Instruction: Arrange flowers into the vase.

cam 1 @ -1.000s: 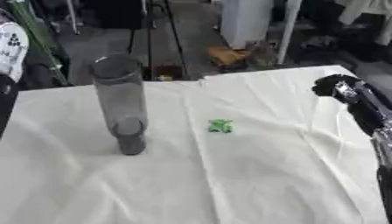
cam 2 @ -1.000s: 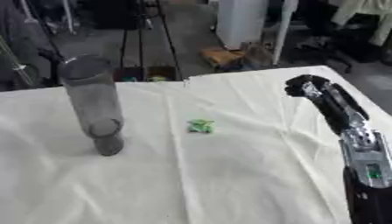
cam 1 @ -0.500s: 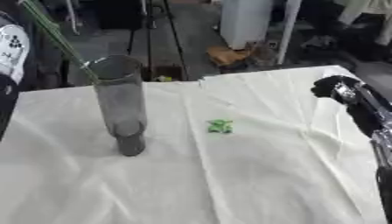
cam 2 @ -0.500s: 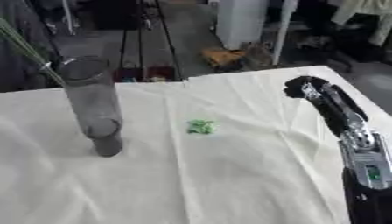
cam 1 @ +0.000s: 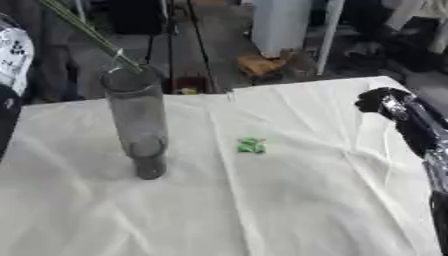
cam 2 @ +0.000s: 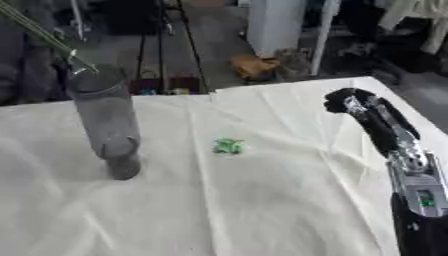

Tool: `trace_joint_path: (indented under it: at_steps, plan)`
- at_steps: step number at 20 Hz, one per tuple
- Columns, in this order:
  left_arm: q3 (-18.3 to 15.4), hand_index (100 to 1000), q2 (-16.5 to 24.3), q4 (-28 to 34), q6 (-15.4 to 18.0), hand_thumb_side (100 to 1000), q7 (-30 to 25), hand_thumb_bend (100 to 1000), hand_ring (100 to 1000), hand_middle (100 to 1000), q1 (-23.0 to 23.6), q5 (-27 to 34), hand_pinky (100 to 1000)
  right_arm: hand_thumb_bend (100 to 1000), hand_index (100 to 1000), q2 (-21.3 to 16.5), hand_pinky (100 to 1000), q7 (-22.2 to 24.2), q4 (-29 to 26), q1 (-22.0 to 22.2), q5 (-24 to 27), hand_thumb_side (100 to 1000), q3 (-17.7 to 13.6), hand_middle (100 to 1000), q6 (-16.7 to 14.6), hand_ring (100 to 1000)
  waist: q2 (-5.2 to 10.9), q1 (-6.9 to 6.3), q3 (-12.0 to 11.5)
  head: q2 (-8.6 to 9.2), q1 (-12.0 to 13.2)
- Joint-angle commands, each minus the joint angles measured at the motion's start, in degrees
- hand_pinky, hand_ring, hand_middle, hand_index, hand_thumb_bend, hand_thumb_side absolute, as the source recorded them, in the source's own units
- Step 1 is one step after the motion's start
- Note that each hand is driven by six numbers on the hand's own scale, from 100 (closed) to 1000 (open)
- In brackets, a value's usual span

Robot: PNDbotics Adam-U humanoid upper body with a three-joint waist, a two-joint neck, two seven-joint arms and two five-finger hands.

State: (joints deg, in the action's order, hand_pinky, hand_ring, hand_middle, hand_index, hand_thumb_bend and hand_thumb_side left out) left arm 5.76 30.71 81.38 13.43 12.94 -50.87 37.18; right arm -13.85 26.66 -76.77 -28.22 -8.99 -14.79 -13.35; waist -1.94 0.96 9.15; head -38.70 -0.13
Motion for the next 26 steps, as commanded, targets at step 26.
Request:
trace_joint_path:
  at_steps: [26]
  plan:
    - [-0.15,100,1.91,-3.96,1.66,616,2.25,940,100,100,-1.48,-18.86,100,100,712,-0.80,793,0.39,-1.45,-0.87,-0.35,821,-0.11,530,0.04,750,0.37,-0.38,0.45,0.41,-0.44]
